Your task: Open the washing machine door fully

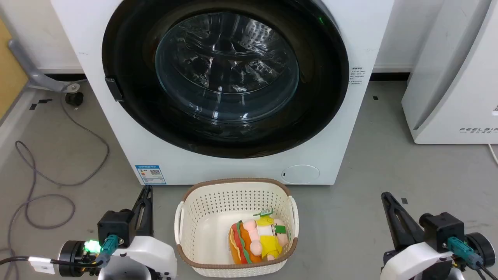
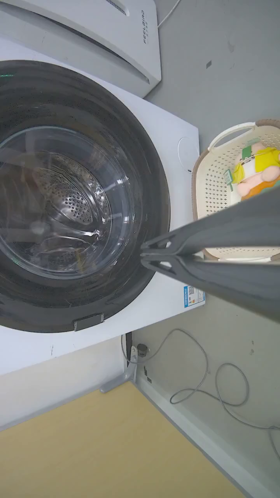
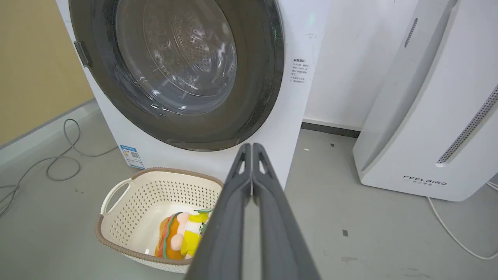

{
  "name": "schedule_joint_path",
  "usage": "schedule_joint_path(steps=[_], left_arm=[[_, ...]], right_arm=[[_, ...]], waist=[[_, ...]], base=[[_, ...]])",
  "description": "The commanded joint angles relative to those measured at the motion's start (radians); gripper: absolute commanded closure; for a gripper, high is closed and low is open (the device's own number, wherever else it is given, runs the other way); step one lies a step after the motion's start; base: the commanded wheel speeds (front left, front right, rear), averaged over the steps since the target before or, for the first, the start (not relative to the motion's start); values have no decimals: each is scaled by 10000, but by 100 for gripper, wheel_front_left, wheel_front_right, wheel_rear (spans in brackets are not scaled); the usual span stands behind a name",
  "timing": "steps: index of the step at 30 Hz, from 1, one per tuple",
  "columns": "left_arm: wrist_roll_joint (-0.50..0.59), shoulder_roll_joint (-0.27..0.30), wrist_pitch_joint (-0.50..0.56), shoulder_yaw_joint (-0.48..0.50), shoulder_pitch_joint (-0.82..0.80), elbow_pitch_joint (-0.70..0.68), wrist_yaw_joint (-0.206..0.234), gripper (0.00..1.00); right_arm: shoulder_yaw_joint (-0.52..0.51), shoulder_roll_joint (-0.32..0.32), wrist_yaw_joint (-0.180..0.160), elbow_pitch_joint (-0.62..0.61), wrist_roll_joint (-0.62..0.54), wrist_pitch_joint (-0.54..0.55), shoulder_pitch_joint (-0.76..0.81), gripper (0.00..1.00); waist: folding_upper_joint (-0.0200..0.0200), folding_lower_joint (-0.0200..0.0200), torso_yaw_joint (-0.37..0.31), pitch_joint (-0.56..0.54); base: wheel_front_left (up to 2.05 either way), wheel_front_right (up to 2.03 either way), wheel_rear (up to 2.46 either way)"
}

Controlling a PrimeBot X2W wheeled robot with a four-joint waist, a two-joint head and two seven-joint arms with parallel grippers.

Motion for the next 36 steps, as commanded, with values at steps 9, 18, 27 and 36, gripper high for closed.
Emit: schedule_joint_path(steps=[9,18,27,36], left_arm=[[28,3,3,3,177,-43,-41,100],[-35,0,-49,-48,-16,64,-6,0],[-182,0,-237,-226,-115,307,-35,0],[-328,0,-426,-398,-188,527,-54,0]], right_arm=[[-20,47,-7,-47,-78,7,-112,100],[5,-1,0,50,39,-48,8,0],[-35,3,-1,207,178,-235,-8,100],[-135,6,-1,318,604,-423,-62,100]], waist=[[-1,0,0,0],[-1,0,-11,3],[-1,0,-47,14],[-1,0,-74,22]], base=[[0,0,0],[0,0,0],[0,0,0],[0,0,0]])
